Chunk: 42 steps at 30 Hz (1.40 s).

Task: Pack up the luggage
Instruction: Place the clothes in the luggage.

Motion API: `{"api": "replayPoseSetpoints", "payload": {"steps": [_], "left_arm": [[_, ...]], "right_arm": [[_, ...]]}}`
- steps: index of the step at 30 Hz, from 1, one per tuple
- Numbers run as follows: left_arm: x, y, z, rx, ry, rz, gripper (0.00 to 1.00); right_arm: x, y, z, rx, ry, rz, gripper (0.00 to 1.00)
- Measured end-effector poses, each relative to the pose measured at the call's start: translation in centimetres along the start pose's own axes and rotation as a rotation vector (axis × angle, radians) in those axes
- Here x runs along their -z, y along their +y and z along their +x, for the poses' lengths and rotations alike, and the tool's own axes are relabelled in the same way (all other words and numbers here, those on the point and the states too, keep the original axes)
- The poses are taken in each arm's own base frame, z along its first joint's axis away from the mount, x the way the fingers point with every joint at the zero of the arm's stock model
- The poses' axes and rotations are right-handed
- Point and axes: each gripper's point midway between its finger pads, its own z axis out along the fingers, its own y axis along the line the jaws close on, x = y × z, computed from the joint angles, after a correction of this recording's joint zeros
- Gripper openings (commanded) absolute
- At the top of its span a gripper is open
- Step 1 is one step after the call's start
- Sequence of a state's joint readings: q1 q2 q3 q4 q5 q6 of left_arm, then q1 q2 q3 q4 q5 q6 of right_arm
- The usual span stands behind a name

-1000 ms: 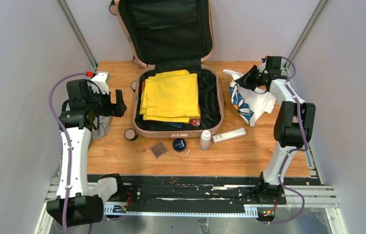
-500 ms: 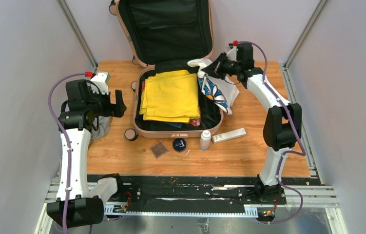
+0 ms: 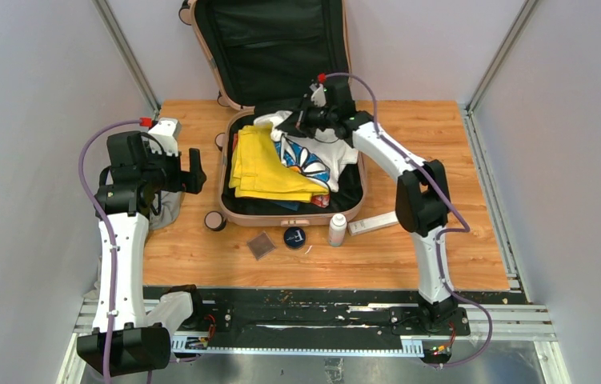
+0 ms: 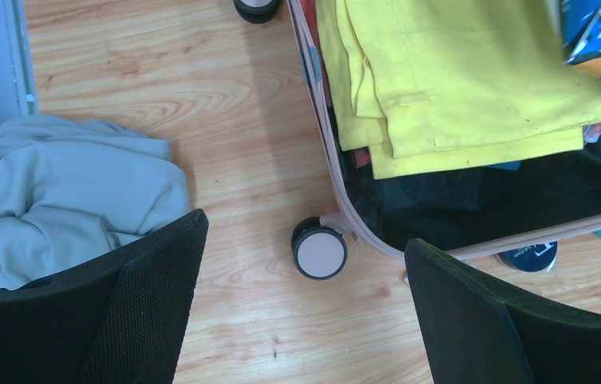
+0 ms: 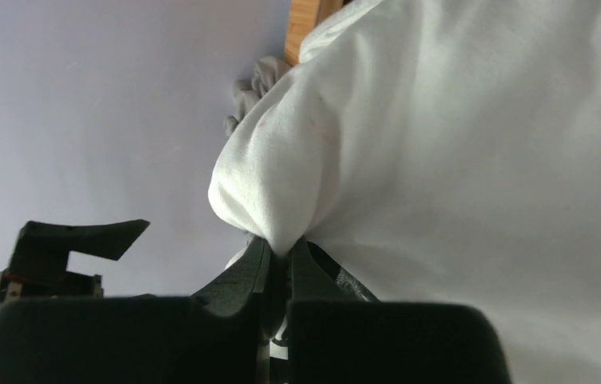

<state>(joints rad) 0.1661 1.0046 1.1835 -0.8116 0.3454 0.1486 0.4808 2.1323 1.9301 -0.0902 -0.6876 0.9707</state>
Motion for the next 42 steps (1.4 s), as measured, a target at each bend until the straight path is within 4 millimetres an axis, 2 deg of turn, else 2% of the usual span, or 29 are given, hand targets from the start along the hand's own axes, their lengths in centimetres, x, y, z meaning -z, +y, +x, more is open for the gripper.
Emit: {"api": "replayPoseSetpoints", "payload": {"steps": [3, 7, 15, 18, 38, 42], "left_arm": [[0.0, 0.0, 0.0, -0.004, -0.001, -0.002, 1.00], [0.0, 0.2, 0.0, -0.010, 0.000, -0.008, 1.00], [0.1, 0.3, 0.1, -0.016, 0.002, -0.012, 1.00], [0.1, 0.3, 0.1, -0.018, 0.003, -0.013, 1.00], [0.1, 0.3, 0.1, -0.021, 0.003, -0.013, 1.00], [0.1, 0.3, 0.1, -0.024, 0.004, -0.012, 1.00]], "right_arm": [[-2.4, -1.3, 1.7, -0.022, 0.034, 0.033, 0.00], [-4.6, -2.3, 3.4, -0.034, 0.067, 0.065, 0.00], [-7.1, -1.3, 5.3, -0.007, 0.091, 0.074, 0.00], [-7.3, -0.9, 5.6, -0.002, 0.094, 0.072, 0.00], [-8.0, 1.1, 3.6, -0.058, -0.013, -0.030, 0.00], [-8.3, 1.0, 4.2, -0.045, -0.006, -0.020, 0.03]]}}
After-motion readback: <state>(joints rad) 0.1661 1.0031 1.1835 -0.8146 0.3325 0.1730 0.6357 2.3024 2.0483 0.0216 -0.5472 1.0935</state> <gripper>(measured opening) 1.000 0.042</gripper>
